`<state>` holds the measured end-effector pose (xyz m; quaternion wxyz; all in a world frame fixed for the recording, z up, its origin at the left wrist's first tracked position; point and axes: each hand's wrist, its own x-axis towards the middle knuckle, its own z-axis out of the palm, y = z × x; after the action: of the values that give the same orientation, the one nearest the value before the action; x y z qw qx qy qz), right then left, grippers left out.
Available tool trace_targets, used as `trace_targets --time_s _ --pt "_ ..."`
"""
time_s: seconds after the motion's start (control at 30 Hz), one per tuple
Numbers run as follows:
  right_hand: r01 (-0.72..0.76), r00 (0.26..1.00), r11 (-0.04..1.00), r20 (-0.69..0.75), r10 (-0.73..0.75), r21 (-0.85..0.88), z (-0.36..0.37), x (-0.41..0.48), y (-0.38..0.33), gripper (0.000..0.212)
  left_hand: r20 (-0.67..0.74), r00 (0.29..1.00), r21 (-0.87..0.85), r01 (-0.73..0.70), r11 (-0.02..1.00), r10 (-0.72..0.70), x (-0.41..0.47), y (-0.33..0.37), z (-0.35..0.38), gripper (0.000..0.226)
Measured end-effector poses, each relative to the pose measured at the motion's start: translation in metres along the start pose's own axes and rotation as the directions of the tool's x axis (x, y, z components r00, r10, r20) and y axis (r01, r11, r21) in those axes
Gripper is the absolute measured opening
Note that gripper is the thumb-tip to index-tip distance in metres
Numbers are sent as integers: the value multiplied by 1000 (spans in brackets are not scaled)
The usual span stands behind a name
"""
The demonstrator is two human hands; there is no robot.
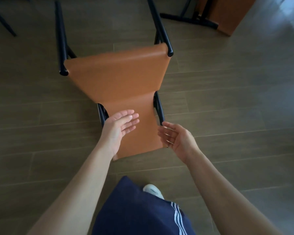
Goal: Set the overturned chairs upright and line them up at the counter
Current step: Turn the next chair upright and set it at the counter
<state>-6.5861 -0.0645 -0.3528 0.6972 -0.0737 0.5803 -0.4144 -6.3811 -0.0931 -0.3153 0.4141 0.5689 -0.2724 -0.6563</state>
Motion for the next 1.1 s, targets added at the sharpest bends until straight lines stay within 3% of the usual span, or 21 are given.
trace_targets --time_s 0.4,0.6,0.8,0.97,1.1 --pt "-89 996 995 -1 90 37 -42 235 161 11 7 997 247 -74 966 74 171 -193 -57 19" --pt "-98 994 992 46 95 78 -53 315 218 21 65 992 339 -124 932 109 233 -252 -75 18" --pt "-104 992 986 91 93 129 -60 360 246 26 52 995 471 -101 876 87 268 -279 -104 15" --pt "-141 987 984 99 130 113 -67 367 267 27 3 997 472 -64 879 71 261 -312 -109 13" --pt "-183 982 971 70 174 152 -76 371 284 27 19 999 582 -47 812 45 256 -331 -109 15"
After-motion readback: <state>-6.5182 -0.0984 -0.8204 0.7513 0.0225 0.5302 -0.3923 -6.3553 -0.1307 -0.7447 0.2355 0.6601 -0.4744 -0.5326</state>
